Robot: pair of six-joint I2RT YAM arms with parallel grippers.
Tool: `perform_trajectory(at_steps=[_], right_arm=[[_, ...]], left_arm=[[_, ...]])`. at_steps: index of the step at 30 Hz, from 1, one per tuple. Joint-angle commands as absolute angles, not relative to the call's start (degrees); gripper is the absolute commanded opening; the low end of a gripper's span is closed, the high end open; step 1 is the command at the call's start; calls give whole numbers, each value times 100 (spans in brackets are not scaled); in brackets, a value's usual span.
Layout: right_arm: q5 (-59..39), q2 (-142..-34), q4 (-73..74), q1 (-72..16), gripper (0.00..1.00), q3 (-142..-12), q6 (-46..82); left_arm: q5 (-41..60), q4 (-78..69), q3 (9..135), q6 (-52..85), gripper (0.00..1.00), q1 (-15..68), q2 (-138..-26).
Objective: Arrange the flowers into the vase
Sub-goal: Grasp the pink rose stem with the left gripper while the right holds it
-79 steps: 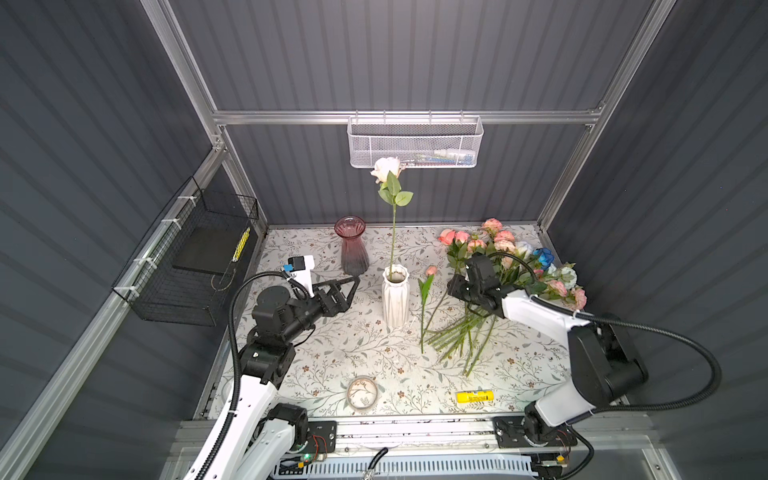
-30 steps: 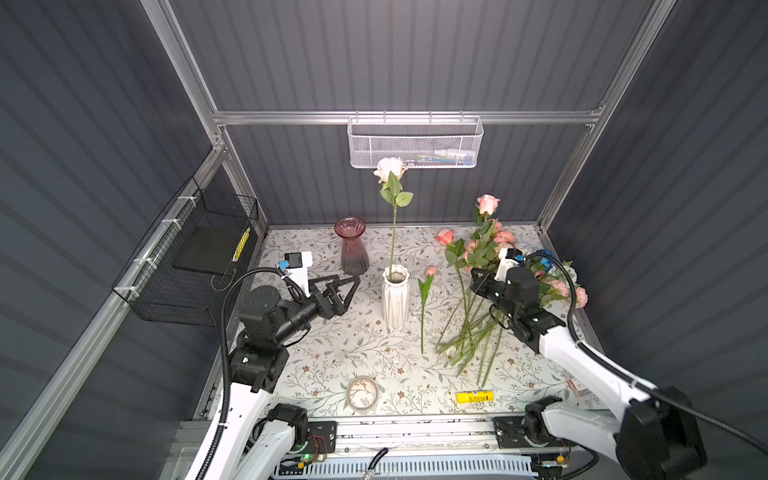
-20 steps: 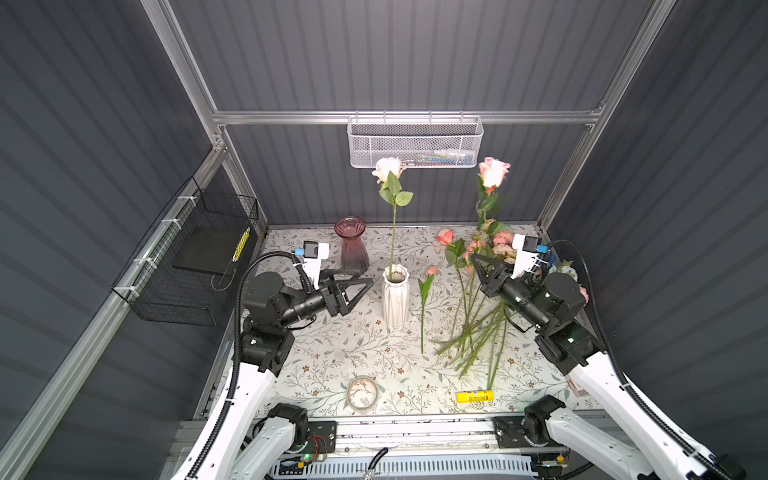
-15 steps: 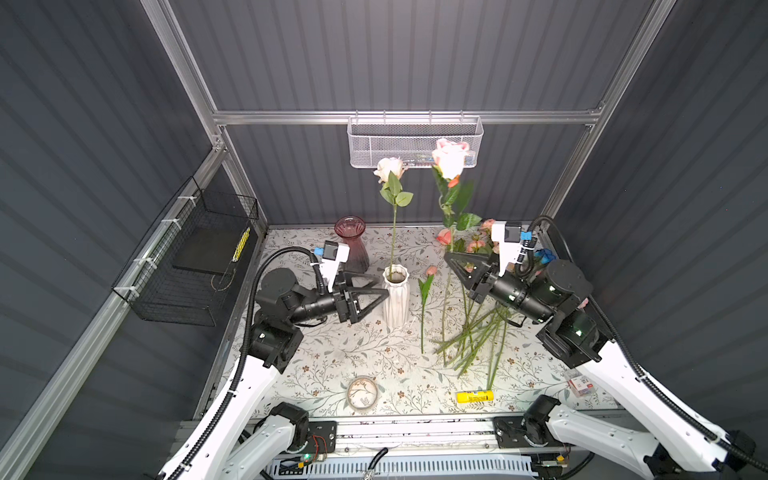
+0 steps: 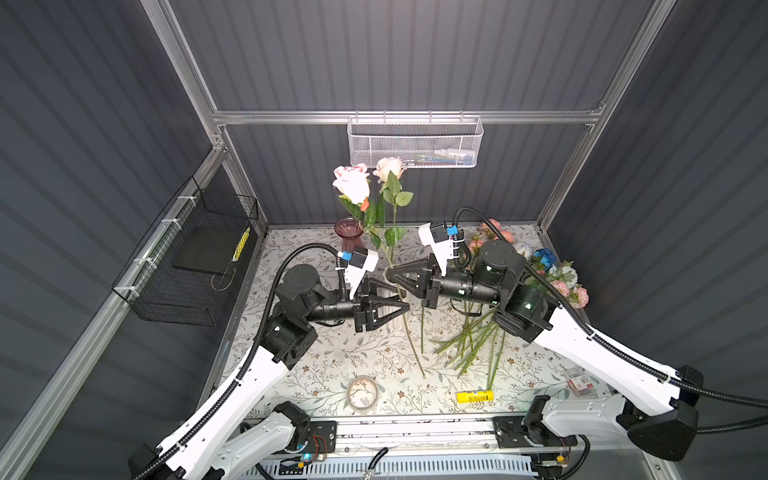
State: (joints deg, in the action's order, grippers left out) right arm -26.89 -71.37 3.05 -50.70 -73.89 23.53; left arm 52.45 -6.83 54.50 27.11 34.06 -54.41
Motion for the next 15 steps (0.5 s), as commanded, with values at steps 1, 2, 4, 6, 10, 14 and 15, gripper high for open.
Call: perform_trajectory(at_steps=[1,2,4,6,10,14,15], right_arm=[[-2764,-7123,512,-5114,0,-7593,2337],[-2744,-7121,497,-5113,0,-7581,2331],[-2618,-7086,468,-5115,0,-7524,2311],[-2454,-6987,431,-5114,8,-7430,2252],[-1816,-6566,331,-5106,36,-7106,2029],[-1006,-5826,179,-5084,41,-6676,1769],[-872,-5681,129,-5080,41,-6596,1713]], left_arm=[[5208,-766,5585,2585,33,3437,-5479],[5179,-750,5594,2566,25,3437,-5489],[5063,-642,5657,2478,10,3437,-5493],[4838,-439,5757,2324,0,3443,-5450],[4283,44,6112,1896,0,3441,-5443],[3266,761,6775,1116,0,3437,-5634],[3024,826,6906,960,0,3436,-5692]])
